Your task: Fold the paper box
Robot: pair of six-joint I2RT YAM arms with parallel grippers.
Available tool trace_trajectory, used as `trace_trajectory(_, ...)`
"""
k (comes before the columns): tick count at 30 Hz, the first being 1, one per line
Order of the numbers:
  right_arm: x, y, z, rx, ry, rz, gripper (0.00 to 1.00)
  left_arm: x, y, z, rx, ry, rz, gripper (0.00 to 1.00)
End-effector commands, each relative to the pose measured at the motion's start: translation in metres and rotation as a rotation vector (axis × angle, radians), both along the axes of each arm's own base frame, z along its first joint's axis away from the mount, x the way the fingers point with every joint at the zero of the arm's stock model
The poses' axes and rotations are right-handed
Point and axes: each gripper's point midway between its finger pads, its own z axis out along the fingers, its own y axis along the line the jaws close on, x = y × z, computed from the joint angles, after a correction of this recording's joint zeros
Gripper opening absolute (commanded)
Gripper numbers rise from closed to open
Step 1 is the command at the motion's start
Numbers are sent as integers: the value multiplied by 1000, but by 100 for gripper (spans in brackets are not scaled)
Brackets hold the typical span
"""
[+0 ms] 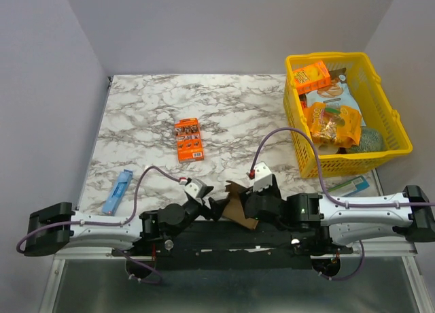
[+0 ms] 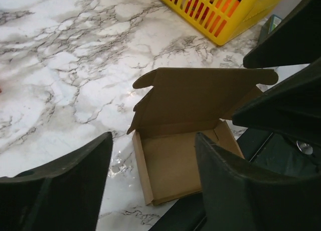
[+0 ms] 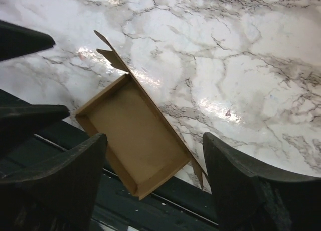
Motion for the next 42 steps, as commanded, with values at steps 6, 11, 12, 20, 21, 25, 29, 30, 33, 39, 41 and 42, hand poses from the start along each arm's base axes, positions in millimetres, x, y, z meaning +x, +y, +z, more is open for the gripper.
trace_trajectory(6,14,-6,-7,-114,-84,134,65,16,18,24,-62,-10,-153,94)
trace_trajectory(11,26,3,-5,-99,-105,211,55,32,22,21,16,51,-146,94)
trace_trajectory(12,28,4,-4,-112,-117,243,54,38,21,29,8,57,-135,94)
trace_trajectory(20,30,24,-12,-129,-102,422,29,47,11,39,74,174,-167,95)
trace_trajectory(21,31,26,-10,-137,-109,437,17,50,10,53,68,165,-173,96)
trace_trajectory(25,47,34,-1,-159,-137,441,2,58,26,63,126,216,-158,97)
trace_trajectory(29,79,40,19,-200,-207,477,1,70,39,86,110,232,-137,98)
trace_trajectory(30,86,43,22,-228,-230,504,1,78,45,102,91,217,-124,98)
trace_trajectory(33,111,51,48,-261,-321,548,1,96,61,123,102,191,-89,98)
trace_trajectory(39,156,80,69,-351,-452,702,1,123,81,121,176,229,-98,98)
trace_trajectory(41,165,89,57,-365,-437,763,1,131,87,116,181,245,-97,98)
trace_trajectory(42,169,96,63,-371,-465,802,1,133,88,116,195,231,-103,98)
